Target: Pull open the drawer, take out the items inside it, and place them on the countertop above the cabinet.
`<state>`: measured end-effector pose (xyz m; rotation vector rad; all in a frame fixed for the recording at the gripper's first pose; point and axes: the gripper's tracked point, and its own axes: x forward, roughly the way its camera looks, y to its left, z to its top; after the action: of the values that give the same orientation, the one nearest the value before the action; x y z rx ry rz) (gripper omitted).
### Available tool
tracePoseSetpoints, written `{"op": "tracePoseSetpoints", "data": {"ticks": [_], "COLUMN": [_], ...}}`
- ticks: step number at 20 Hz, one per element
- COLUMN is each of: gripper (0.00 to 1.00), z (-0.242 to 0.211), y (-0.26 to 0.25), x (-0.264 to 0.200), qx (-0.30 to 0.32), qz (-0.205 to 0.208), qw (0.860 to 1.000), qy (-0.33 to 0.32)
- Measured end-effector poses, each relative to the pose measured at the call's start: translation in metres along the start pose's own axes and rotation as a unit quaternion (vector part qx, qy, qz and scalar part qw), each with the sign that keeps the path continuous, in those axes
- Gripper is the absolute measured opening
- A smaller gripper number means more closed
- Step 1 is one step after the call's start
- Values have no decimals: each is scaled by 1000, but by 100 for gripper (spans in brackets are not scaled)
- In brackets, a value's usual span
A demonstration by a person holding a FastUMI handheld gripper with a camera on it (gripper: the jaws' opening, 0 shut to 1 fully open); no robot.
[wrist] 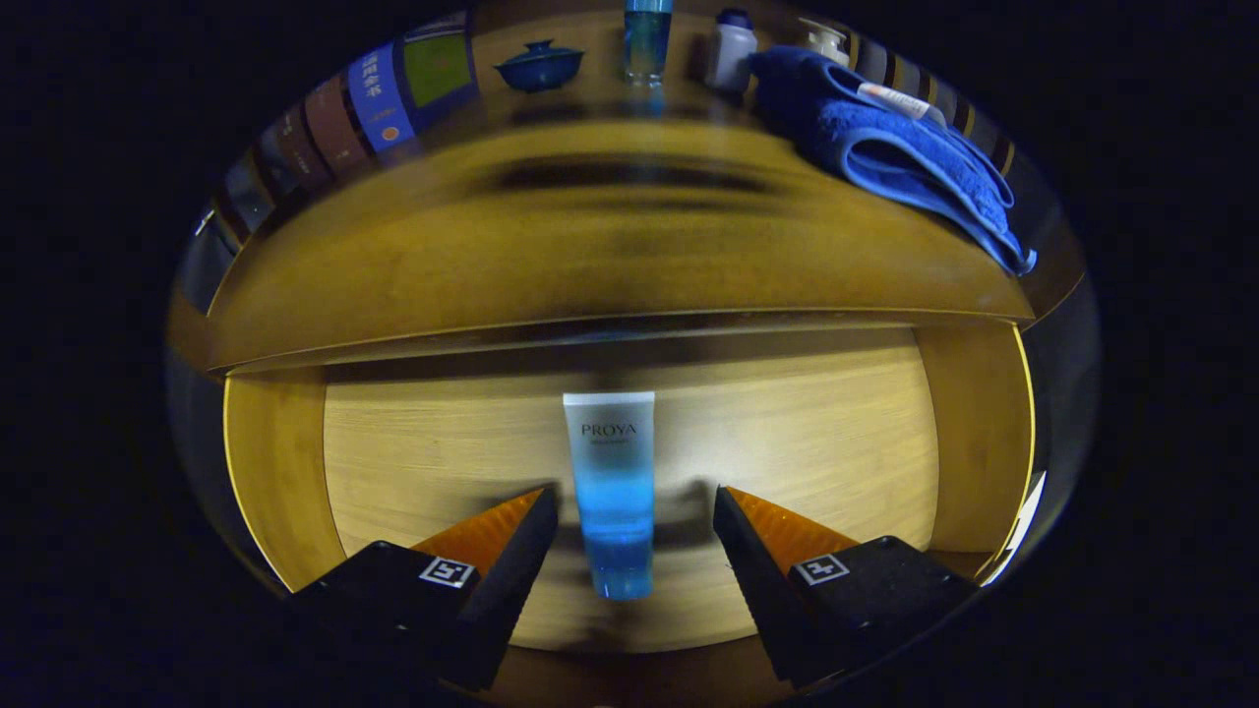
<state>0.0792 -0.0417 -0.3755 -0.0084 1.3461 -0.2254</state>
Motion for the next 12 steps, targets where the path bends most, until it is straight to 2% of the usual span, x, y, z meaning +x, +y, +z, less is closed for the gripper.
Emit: {"op": "tracePoseSetpoints", "data": {"ticks": [3, 5, 6, 7, 10, 11, 12], "gripper": [66, 57, 52, 48, 48, 39, 39], "z": [-10, -11, -19, -12, -14, -12, -10], "y": [-7, 6, 5, 6, 3, 2, 2], "x": [11, 7, 19, 9, 5, 3, 0], "qx": [-9, -14, -16, -18, -13, -11, -10], "qz": [-12, 8, 6, 5, 10, 9, 12], "qw": [1000, 999, 999, 999, 999, 1000, 1000], "qy": [26, 33, 35, 35, 34, 25, 14]}}
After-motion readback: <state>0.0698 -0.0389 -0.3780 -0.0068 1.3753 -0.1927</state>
